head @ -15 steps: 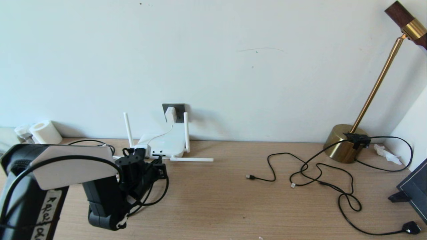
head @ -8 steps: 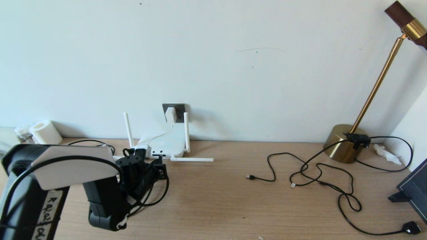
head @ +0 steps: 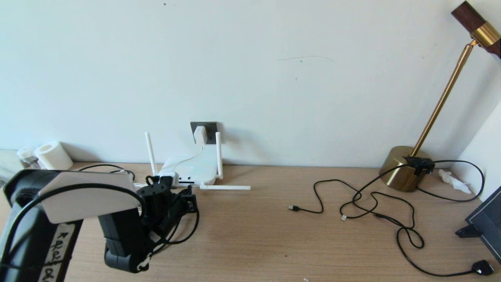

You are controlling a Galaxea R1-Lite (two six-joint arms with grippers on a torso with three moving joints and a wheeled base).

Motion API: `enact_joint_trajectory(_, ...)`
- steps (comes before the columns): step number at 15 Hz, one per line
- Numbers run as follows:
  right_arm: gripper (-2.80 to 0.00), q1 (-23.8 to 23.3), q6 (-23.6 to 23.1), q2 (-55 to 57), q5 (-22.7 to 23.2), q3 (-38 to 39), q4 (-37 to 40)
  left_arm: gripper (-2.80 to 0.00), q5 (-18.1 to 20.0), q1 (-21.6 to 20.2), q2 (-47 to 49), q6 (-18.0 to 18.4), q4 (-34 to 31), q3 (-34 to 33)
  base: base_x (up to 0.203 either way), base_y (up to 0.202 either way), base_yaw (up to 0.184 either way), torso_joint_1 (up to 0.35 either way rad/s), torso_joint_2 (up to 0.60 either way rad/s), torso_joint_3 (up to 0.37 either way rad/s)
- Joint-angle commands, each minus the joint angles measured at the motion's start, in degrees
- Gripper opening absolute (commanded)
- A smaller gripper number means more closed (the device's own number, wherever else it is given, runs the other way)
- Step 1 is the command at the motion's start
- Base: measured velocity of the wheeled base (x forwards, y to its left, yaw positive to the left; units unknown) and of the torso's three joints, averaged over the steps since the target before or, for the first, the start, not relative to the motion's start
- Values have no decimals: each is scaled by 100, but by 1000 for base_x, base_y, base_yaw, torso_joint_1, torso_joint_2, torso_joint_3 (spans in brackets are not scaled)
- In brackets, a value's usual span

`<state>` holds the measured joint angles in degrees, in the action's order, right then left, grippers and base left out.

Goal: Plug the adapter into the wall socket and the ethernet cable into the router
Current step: Plug cable into router interface

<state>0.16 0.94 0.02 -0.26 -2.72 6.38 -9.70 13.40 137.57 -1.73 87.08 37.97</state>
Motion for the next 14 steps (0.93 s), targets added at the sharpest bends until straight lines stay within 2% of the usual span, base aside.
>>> enact_joint_trajectory(1, 0, 2, 2, -1, 0, -1, 3, -280, -14, 31, -2, -3, 59, -26, 0, 0, 0, 0, 0, 0)
enact_joint_trajectory(14, 0, 2, 2, 6, 0, -1, 3, -280, -49, 119, -169, -11, 59, -284, 0, 0, 0, 0, 0, 0)
